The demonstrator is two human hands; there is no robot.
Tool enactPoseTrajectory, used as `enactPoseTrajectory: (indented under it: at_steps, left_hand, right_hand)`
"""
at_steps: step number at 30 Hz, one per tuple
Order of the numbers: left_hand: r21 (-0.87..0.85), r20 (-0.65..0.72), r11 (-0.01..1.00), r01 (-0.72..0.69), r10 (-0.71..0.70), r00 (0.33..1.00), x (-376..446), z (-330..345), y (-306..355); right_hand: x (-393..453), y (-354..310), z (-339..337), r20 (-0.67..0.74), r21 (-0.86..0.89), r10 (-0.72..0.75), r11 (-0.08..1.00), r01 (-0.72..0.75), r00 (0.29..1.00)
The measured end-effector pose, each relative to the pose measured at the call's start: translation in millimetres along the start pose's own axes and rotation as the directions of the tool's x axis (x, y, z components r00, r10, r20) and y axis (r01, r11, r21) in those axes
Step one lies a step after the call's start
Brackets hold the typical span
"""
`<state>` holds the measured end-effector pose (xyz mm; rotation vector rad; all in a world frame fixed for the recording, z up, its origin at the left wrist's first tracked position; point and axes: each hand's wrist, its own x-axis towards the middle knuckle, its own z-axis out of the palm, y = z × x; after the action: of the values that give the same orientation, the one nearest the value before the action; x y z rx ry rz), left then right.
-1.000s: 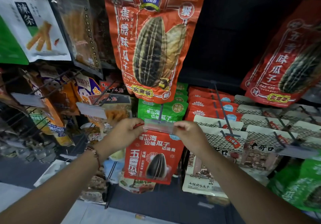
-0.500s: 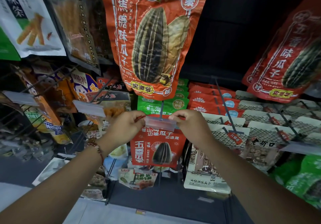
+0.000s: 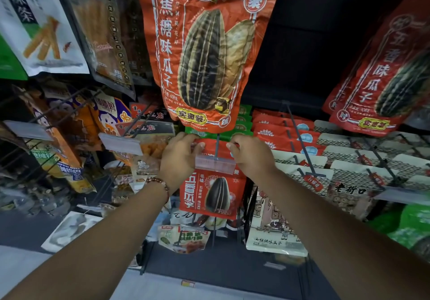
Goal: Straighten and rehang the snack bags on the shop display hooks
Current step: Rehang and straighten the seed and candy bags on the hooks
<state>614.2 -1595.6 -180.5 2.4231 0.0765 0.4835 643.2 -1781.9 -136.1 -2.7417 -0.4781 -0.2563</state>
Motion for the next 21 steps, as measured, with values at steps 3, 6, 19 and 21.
enactPoseTrajectory:
  at_steps: [3, 6, 19, 21]
  left_hand:
    - [0.184, -0.041, 0.978, -0.1, 0.109, 0.993, -11, 0, -7]
    - [0.334, 0.046, 0.941, -0.054, 0.042, 0.998, -29, 1, -11]
    - [0.265, 0.376, 0.935, -0.235, 0.124, 0.919, -156, 42, 36]
    - [0.217, 0.432, 0.95, -0.225, 0.114, 0.894, -164, 48, 58]
  right_hand:
    - [-7, 1, -1, 0.0, -0.038, -0.057, 0.998, 0.057, 0.998]
    - [-22, 3, -2, -0.004, -0.079, -0.122, 0.99, 0.121, 0.993]
    - [-168, 65, 3, 0.102, 0.095, 0.023, 0.995, -0.033, 0.995]
    - [-180, 80, -6, 0.084, 0.09, 0.08, 0.992, -0.088, 0.993]
